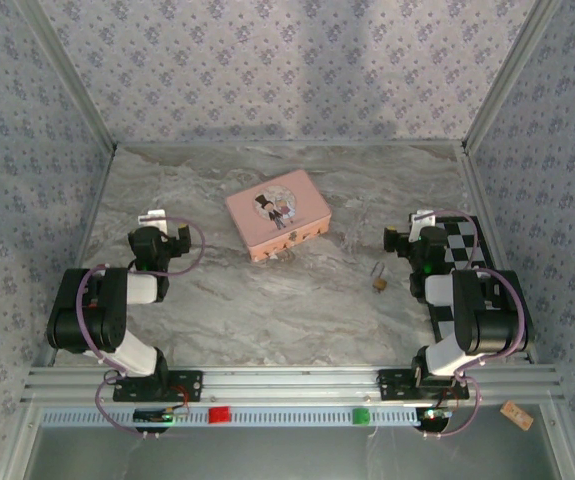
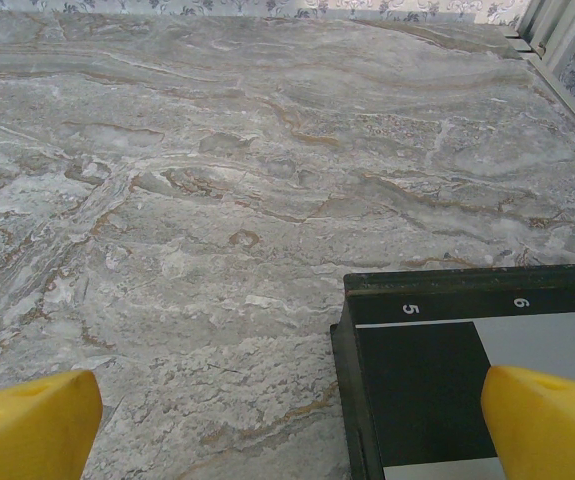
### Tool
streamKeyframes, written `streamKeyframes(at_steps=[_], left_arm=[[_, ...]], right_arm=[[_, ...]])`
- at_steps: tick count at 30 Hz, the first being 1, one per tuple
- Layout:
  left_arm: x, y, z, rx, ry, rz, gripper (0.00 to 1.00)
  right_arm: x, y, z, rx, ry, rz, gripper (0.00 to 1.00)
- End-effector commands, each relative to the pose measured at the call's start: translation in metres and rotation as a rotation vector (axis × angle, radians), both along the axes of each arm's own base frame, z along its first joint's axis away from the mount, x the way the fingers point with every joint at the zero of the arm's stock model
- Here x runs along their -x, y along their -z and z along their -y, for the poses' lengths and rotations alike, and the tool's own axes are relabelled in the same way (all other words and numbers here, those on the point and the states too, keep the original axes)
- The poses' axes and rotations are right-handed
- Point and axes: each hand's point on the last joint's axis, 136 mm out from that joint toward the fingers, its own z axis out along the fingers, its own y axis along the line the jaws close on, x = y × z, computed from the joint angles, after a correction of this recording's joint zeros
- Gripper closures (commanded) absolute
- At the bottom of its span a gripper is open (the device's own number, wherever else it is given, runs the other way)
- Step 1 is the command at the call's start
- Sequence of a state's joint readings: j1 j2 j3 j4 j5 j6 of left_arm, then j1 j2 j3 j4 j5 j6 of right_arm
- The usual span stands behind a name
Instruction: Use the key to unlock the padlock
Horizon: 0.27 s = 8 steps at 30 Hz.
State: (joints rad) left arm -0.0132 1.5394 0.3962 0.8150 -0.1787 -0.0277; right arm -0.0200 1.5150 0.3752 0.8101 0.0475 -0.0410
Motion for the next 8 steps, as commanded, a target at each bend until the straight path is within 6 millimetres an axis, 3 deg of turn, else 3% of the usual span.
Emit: streamKeyframes(at_steps=[1,8], left_arm=[[-0.0045,-0.0086,0.0007,0.02,0.003,0.032,0.0],[-0.0045,-0.0086,0.0009,0.019,0.004,0.032,0.0]], right_arm=[[-0.0054,-0.0024,0.0027,-0.017,0.008,-0.001,0.01],[-0.0046,-0.0035,0.0026,-0.015,0.009,0.009,0.01]])
